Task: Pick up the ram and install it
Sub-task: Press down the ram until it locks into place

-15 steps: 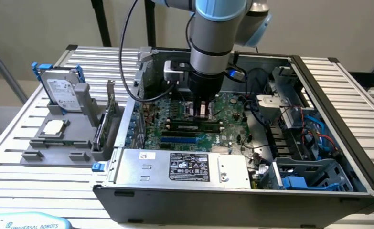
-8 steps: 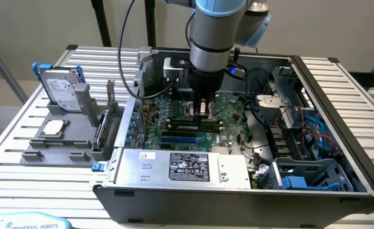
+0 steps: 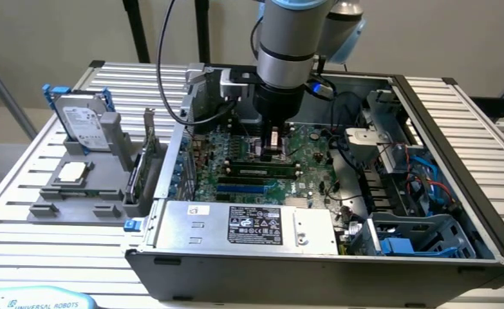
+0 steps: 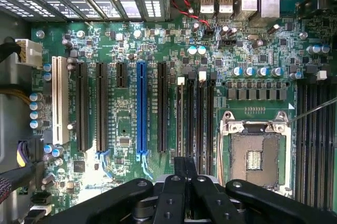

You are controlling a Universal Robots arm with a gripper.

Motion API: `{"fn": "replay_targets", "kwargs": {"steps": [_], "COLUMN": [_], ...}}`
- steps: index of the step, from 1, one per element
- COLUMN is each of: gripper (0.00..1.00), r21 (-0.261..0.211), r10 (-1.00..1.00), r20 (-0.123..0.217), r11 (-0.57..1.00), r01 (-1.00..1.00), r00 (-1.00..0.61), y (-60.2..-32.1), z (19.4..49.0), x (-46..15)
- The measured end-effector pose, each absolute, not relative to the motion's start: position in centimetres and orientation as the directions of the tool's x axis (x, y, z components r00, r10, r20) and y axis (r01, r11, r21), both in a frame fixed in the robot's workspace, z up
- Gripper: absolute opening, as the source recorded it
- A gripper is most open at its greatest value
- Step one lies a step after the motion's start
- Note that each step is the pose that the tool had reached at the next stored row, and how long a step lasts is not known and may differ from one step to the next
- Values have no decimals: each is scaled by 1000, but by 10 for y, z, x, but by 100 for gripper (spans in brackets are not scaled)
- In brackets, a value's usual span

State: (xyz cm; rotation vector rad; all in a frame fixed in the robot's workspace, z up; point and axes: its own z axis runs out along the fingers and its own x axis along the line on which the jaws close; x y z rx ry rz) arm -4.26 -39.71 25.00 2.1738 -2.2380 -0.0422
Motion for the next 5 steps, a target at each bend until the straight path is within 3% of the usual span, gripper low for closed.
{"fn": "replay_targets", "kwargs": {"steps": [5], "gripper": [11], "r21": [34], "r10": [-1000], "r20": [-3], "r11": [29], "r01": [-999], "r00": [-29], "y": [-397], "z": [250], "x": [-43]}}
